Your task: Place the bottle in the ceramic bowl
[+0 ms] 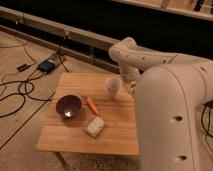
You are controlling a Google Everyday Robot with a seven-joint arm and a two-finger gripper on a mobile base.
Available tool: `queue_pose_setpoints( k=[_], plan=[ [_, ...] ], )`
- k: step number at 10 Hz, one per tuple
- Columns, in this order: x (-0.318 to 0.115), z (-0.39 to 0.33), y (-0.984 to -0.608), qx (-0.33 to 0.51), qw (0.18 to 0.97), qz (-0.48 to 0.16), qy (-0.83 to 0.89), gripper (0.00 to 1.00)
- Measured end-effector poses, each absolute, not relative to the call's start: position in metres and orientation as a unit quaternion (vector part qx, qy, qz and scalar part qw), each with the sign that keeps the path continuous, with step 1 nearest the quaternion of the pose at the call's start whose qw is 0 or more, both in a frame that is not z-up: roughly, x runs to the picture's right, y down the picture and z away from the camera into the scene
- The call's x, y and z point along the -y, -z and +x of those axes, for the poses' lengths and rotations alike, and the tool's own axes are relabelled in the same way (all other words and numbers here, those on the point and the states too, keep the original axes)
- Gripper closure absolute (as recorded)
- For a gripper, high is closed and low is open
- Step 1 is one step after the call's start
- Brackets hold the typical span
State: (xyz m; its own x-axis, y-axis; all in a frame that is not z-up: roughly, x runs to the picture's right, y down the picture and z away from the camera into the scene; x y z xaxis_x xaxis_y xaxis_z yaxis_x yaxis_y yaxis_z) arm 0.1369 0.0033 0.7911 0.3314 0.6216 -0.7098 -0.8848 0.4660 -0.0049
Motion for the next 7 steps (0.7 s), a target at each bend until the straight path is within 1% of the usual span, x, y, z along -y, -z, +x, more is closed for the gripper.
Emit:
queue_pose_setpoints(
  k=[4, 7],
  plan=[
    [-0.015, 0.052, -0.772, -0.288, 0.819, -0.207, -0.451, 1.00],
    [-0.028, 0.006, -0.772, -0.259, 0.834, -0.222, -0.435, 1.00]
  ],
)
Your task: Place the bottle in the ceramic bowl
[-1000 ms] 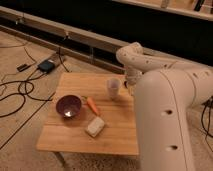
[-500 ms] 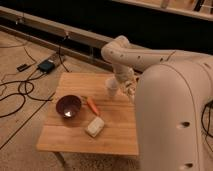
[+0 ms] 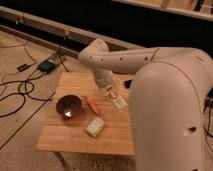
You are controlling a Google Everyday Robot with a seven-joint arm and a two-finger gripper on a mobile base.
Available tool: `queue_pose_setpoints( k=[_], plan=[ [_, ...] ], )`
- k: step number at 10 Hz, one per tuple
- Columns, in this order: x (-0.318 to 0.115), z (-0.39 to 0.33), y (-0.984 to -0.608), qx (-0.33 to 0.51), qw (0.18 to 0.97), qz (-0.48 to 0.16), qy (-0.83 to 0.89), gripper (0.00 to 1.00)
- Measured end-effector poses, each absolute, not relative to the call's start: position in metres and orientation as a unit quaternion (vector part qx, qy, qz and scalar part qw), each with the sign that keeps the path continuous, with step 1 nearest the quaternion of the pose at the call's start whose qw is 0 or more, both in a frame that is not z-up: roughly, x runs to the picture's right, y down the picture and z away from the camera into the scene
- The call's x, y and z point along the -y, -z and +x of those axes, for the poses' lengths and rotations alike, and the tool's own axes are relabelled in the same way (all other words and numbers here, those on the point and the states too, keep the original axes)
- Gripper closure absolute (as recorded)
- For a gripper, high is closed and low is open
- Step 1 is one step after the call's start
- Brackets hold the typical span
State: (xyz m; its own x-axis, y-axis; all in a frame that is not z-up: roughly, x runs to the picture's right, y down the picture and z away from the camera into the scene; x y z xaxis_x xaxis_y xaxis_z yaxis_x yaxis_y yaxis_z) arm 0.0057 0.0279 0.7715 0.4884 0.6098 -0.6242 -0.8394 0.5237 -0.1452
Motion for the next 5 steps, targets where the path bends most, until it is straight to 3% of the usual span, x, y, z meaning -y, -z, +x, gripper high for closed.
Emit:
queue_pose_setpoints(
  k=[5],
  plan=[
    [-0.035, -0.049, -0.802, -0.208, 0.848, -0.254, -0.415, 1.00]
  ],
)
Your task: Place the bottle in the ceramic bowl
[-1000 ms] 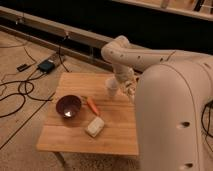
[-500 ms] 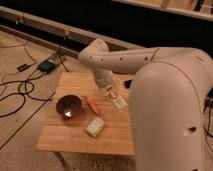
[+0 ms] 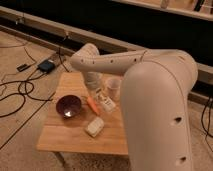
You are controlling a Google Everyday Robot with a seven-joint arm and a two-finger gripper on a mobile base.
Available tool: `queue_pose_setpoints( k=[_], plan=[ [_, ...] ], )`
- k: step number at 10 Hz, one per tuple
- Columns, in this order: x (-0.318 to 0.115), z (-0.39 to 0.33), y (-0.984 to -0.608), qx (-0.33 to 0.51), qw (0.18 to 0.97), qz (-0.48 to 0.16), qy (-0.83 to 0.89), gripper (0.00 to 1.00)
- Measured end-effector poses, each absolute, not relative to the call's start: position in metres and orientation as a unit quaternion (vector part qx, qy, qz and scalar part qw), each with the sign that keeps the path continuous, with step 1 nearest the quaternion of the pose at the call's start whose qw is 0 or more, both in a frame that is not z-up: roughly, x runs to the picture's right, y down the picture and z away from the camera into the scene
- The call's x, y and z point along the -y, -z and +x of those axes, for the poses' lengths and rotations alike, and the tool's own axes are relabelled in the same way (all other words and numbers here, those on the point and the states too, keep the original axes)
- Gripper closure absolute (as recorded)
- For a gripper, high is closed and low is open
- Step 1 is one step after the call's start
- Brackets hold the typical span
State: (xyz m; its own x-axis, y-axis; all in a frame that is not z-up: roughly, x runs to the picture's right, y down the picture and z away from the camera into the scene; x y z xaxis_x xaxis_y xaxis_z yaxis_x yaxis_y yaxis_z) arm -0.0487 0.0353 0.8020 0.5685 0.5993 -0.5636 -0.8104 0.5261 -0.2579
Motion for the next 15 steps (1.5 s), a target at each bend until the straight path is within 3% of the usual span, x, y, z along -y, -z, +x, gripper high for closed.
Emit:
queue_pose_setpoints(
  k=[7, 15],
  plan=[
    [-0.034, -0.131, -0.837, -0.145, 0.874, -0.297, -0.356, 1.00],
    [-0.037, -0.243, -0.827, -0.076, 0.910, -0.321, -0.251, 1.00]
  ],
)
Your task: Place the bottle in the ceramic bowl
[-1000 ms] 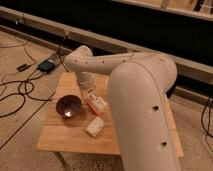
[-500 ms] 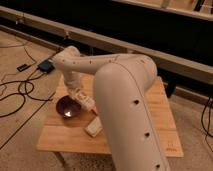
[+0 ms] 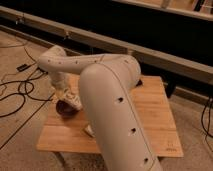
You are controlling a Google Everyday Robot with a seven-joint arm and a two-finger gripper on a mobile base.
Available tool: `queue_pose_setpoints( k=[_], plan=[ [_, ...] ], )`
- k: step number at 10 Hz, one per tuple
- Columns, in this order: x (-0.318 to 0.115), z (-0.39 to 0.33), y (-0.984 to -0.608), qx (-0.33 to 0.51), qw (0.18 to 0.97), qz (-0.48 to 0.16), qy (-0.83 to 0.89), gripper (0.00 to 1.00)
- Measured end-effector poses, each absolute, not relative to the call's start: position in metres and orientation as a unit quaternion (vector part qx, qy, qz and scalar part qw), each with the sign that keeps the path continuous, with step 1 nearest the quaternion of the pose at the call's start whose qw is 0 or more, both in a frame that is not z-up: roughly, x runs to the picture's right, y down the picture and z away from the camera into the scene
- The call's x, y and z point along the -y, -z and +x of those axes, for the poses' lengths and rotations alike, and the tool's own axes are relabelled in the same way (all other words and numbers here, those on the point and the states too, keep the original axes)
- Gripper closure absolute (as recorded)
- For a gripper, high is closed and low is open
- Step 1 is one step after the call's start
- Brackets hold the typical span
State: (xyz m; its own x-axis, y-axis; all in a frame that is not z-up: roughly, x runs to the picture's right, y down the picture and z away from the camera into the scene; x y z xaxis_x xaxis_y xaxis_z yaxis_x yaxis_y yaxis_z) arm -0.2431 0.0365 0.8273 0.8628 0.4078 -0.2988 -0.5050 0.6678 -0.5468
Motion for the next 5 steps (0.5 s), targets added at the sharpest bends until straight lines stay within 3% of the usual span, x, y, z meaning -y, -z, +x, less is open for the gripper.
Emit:
queue_pose_setpoints(
  k=[5],
  plan=[
    [-0.044, -0.287, -0.824, 0.007, 0.915, -0.337, -0.222, 1.00]
  ],
)
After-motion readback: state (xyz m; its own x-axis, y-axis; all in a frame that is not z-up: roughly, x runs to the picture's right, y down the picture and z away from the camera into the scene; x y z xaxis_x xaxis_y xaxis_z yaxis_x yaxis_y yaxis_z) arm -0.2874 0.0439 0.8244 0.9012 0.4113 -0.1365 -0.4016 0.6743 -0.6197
